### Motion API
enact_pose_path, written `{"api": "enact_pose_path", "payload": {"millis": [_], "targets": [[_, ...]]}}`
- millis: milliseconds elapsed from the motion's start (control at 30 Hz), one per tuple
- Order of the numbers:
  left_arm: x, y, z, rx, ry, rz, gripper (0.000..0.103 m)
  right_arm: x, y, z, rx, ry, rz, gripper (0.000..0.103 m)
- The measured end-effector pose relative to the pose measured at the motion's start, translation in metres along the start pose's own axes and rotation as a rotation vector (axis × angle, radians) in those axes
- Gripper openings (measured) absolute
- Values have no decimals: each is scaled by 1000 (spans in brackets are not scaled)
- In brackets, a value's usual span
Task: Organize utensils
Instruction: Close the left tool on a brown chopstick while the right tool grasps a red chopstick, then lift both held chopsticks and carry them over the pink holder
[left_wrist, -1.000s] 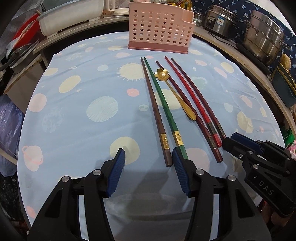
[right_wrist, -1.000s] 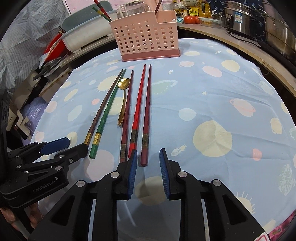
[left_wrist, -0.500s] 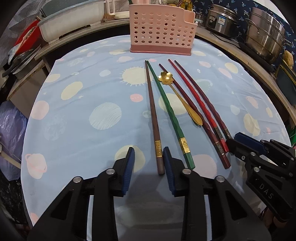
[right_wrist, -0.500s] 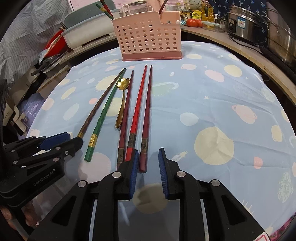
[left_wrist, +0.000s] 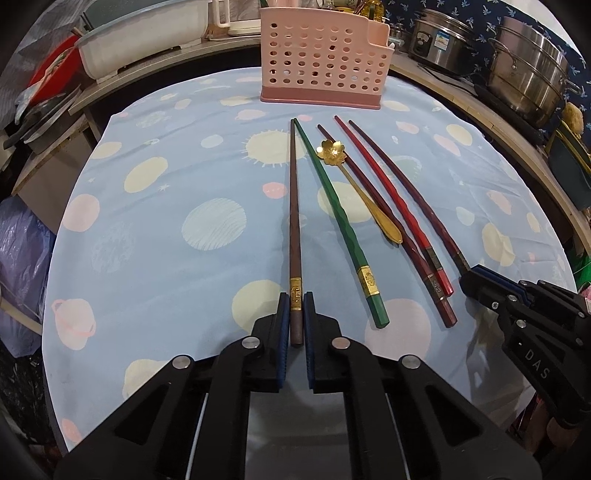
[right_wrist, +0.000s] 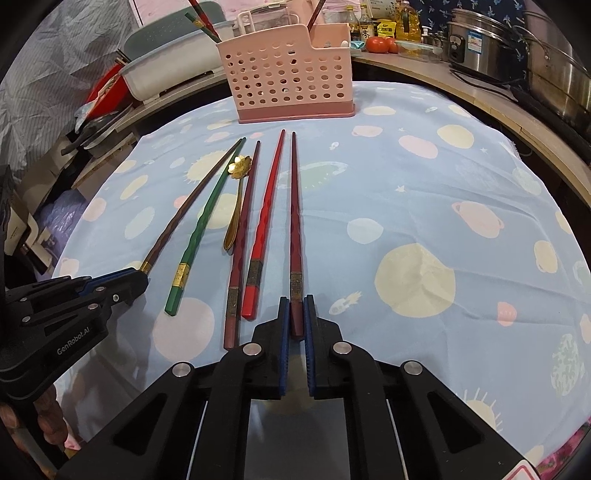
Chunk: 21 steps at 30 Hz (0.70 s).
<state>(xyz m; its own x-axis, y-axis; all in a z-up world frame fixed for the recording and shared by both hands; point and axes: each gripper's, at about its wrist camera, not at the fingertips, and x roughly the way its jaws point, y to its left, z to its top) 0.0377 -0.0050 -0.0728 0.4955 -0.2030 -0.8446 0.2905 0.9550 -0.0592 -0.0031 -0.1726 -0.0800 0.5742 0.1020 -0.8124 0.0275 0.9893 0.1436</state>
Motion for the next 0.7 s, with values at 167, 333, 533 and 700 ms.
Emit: {"api": "enact_pose_path", "payload": {"millis": [167,333,533,700], "targets": [[-9,5,-1,-16,-13,-1,7,-10,-7,-1,31,-11,10,7],[-28,12,4,-33,-53,-10,7,-31,-15,4,63,-56,18,7],[-56,17,16,-49,-119,-14,7,-63,-27,21,110,-131,38,7],[-81,22,31,-69,-189,-19,7,-87,-38,40,151,-190,60,7]]}}
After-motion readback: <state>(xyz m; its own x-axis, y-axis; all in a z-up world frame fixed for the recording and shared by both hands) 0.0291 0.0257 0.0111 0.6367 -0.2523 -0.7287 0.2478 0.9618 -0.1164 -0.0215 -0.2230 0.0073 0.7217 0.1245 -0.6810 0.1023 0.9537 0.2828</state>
